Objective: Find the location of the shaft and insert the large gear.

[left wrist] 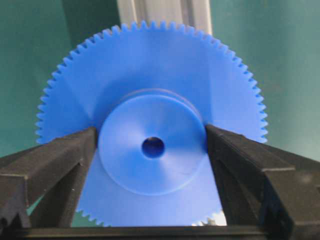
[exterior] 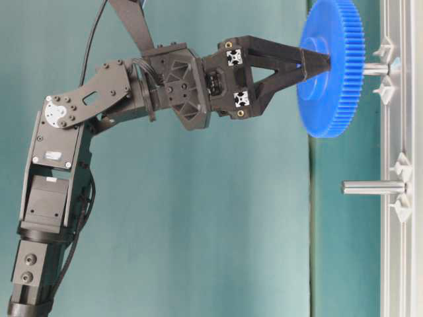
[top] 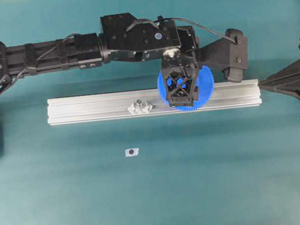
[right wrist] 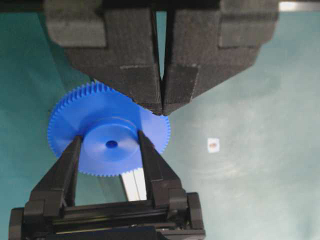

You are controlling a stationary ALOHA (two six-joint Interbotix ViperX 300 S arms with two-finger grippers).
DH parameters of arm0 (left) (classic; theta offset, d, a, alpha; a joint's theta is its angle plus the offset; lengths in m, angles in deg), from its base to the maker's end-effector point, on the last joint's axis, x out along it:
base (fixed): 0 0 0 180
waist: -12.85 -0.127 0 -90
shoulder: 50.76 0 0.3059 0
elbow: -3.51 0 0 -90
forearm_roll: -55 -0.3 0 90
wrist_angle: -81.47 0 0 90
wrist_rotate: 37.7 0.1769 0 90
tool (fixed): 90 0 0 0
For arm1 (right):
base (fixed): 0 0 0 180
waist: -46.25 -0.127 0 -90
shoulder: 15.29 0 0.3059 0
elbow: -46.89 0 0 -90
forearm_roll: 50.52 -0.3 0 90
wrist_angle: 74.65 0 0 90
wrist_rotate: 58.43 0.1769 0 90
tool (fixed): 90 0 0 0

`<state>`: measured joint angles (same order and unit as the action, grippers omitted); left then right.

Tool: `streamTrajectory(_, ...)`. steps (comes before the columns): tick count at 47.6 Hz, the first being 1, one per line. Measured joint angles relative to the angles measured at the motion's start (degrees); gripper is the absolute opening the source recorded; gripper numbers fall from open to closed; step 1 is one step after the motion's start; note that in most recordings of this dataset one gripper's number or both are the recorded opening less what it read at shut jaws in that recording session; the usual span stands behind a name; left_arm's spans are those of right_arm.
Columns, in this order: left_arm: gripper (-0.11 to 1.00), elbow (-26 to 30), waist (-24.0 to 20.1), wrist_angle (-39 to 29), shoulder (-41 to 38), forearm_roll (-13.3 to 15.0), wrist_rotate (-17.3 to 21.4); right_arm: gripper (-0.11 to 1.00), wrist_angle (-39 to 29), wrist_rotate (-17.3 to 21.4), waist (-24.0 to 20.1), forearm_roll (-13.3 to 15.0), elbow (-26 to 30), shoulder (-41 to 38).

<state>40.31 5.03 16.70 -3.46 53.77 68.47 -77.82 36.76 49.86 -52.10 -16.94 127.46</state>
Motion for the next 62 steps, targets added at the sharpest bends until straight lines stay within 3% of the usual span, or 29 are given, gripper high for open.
streamTrajectory(31,0.88,1.0,0.2,-2.5,0.0,0.0,-0.3,0.00,-0.1,0.0,0.0,0.0,0.0,0.0)
streamTrajectory(62,0.88,11.7,0.5,-8.3,-2.1,-0.1,-0.1,0.00,0.0,0.0,0.0,0.0,0.0,0.1)
